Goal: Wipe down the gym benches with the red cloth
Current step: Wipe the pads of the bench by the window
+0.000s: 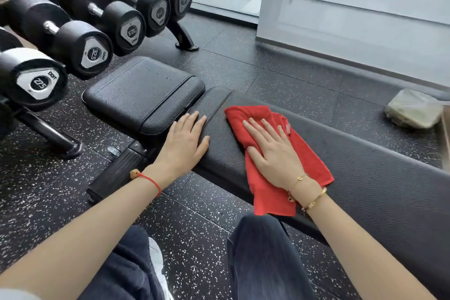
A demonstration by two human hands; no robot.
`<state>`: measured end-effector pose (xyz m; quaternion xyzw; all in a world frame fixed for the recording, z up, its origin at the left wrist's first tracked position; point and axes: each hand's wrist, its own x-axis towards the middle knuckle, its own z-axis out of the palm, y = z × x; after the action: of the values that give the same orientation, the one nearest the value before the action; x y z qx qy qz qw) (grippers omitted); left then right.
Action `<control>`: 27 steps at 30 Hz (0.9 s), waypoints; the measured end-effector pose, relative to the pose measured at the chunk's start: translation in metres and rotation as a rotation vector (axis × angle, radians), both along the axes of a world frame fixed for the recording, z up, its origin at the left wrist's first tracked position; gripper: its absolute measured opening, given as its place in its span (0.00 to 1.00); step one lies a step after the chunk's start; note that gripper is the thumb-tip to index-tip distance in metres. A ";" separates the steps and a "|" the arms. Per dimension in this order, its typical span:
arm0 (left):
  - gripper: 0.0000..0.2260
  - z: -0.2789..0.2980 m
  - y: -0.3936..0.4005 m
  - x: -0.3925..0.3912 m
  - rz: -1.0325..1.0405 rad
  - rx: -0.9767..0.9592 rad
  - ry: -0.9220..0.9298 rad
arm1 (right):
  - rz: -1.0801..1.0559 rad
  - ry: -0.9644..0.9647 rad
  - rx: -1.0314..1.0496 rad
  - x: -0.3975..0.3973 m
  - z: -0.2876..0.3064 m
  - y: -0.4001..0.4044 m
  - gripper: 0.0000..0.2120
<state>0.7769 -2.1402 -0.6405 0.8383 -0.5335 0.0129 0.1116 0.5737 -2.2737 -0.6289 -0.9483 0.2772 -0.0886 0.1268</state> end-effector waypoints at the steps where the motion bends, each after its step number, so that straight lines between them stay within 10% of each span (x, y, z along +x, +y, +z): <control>1: 0.26 0.000 0.000 0.000 0.000 0.005 0.000 | -0.043 0.002 0.004 -0.002 0.000 -0.010 0.28; 7: 0.25 0.002 -0.004 -0.007 0.034 -0.015 -0.011 | -0.301 0.037 0.004 0.036 0.007 -0.040 0.28; 18: 0.24 0.006 -0.037 -0.044 -0.022 -0.084 -0.051 | -0.082 -0.005 -0.018 -0.044 0.001 0.008 0.28; 27: 0.22 -0.002 -0.047 -0.056 -0.040 -0.083 -0.032 | -0.440 0.028 -0.002 -0.038 0.004 -0.044 0.28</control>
<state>0.7206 -2.1873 -0.6423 0.8218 -0.5509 0.0465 0.1380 0.5357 -2.3174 -0.6245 -0.8663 0.4789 -0.1013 0.0994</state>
